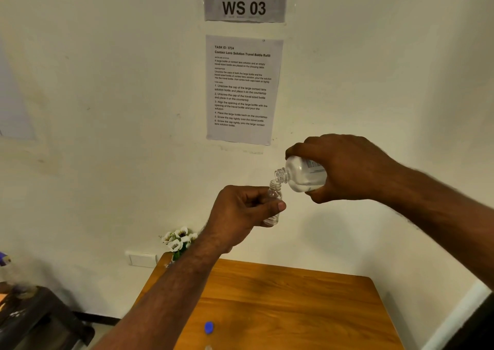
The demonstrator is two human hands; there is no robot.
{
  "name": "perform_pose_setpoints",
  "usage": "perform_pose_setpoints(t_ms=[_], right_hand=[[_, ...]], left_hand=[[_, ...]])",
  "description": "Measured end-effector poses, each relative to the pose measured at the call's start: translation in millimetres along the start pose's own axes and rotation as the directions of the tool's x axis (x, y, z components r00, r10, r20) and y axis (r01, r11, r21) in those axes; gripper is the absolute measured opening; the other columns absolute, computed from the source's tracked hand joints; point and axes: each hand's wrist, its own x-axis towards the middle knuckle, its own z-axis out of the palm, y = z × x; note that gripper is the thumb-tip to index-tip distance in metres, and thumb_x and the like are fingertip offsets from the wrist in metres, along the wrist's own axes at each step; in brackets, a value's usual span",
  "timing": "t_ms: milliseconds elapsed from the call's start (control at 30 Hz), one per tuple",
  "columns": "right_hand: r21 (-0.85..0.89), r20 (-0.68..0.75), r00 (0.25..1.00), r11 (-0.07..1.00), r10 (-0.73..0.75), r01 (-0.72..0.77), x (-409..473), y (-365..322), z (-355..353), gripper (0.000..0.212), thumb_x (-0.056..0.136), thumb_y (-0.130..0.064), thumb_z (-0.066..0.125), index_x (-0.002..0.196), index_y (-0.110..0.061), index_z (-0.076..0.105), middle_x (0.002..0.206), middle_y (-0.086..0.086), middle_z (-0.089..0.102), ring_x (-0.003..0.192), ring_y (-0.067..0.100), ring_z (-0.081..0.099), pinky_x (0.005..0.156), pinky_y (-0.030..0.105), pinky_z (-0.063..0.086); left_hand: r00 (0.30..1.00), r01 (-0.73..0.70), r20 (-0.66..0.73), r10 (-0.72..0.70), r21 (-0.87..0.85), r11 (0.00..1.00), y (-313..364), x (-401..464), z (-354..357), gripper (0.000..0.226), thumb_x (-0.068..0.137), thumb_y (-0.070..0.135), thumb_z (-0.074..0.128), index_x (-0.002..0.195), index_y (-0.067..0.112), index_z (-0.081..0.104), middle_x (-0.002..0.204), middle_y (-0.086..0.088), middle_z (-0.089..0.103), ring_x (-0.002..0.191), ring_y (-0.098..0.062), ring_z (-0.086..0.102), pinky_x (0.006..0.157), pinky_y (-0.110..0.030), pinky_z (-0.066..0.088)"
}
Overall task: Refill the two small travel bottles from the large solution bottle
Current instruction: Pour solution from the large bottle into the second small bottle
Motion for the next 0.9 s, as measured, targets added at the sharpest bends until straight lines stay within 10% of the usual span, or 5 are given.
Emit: perform_pose_setpoints(t_ms=[900], right_hand=[[-0.045,0.008,0.999,0.998,-0.032,0.033,0.6,-6.5,-6.2,0.075,0.068,-0.052,0.074,0.134,-0.047,0.04,0.116,-0.019,0.059,0.098,0.013,0.057,0.071,0.028,0.041]], left_hand=[[1.0,-0.001,-0.005,0.001,0.033,0.999,4.5,-6.1,-4.5,0.024,0.081,0.01,0.081,0.104,0.004,0.079,0.086,-0.016,0.079,0.08,-0.031,0.076,0.068,-0.037,0.064]])
